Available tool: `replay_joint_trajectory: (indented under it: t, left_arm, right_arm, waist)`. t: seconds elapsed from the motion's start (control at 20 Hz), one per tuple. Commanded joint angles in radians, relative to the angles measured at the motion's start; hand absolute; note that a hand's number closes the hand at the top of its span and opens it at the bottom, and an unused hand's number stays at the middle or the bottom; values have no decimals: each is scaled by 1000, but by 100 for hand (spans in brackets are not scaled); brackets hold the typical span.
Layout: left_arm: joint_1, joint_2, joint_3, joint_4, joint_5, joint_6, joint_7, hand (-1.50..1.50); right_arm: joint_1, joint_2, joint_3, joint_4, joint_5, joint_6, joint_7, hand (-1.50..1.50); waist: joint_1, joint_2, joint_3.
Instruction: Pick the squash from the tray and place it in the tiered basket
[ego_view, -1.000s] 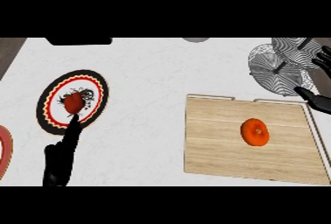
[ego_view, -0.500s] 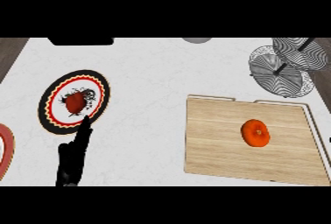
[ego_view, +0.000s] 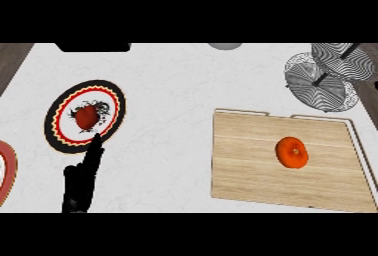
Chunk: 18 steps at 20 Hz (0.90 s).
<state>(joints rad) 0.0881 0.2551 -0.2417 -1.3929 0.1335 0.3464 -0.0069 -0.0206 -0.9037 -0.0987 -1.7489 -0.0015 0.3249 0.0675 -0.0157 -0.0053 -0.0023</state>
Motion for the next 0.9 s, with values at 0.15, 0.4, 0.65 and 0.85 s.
replay_joint_trajectory:
  t: [0.15,0.4,0.65,0.85]
  left_arm:
    - [-59,-68,-20,31,-49,34,31,0]
    - [-65,9,60,0,-14,-46,67,0]
    - [-3,-53,19,42,-50,-39,-38,0]
    - [-55,-83,8,51,-95,7,33,0]
  right_arm:
    - [27,109,113,-181,236,-105,211,-150]
    - [49,189,185,-192,400,-113,231,-150]
    - [-5,190,237,-172,529,-59,323,-150]
    - [-4,252,321,-140,639,-43,376,-150]
  waist:
    - [14,5,2]
    - [17,5,2]
    - [21,6,2]
    - [19,6,2]
